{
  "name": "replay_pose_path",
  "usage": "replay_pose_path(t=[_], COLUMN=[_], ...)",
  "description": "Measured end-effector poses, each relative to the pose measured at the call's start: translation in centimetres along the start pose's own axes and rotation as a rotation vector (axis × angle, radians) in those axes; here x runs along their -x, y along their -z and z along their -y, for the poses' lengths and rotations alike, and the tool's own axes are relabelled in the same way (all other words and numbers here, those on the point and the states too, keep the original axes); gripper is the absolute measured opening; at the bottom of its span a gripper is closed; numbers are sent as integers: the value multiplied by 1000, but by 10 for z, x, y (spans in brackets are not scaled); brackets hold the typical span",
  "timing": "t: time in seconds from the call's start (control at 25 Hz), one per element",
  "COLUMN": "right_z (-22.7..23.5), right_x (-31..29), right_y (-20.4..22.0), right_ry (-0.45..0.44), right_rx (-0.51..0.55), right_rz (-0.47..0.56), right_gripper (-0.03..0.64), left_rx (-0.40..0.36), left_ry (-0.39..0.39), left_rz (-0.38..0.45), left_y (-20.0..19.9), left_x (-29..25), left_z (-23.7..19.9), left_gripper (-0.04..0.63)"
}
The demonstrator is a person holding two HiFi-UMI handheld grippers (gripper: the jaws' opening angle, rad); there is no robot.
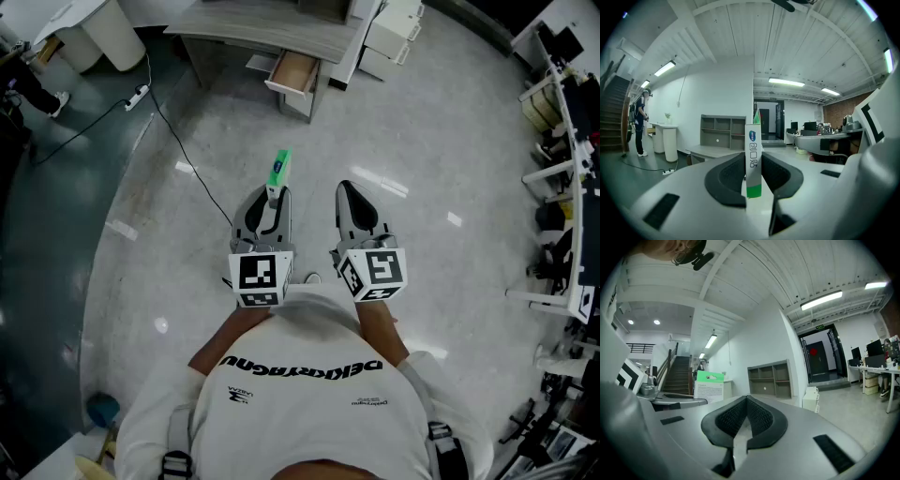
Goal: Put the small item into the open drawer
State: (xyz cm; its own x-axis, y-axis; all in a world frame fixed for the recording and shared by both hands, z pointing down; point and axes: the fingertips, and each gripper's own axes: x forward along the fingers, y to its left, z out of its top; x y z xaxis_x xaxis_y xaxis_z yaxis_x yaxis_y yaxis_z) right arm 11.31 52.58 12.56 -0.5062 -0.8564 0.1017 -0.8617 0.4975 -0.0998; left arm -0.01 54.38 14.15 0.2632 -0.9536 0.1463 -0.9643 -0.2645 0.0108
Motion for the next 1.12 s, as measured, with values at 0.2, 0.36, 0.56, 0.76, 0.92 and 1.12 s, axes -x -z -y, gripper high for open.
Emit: replay_pose_path(t=[0.2,0.36,0.56,0.76,0.92,1.12], right_z=[6,18,37,53,63,72], right_x=[5,7,15,19,5,-41], right_y=[3,6,14,18,24,35], right_ry=[-22,-60,-79,-107,-108,-115], right_rx=[-2,-45,-75,-88,-89,-74], right_rz=[-4,-7,-10,2,-15,-36], right_gripper=[32,32,32,32,32,32], left_rx=[11,14,14,6,10,17], left_ry=[-8,-31,-60,-98,-108,-108], left_rz=[-14,-15,-24,-46,-57,-61], left_y=[6,8,15,25,29,39], left_x=[-3,-9,-15,-19,-31,-72], left_z=[11,21,36,48,48,22], left_gripper=[100,100,100,100,100,100])
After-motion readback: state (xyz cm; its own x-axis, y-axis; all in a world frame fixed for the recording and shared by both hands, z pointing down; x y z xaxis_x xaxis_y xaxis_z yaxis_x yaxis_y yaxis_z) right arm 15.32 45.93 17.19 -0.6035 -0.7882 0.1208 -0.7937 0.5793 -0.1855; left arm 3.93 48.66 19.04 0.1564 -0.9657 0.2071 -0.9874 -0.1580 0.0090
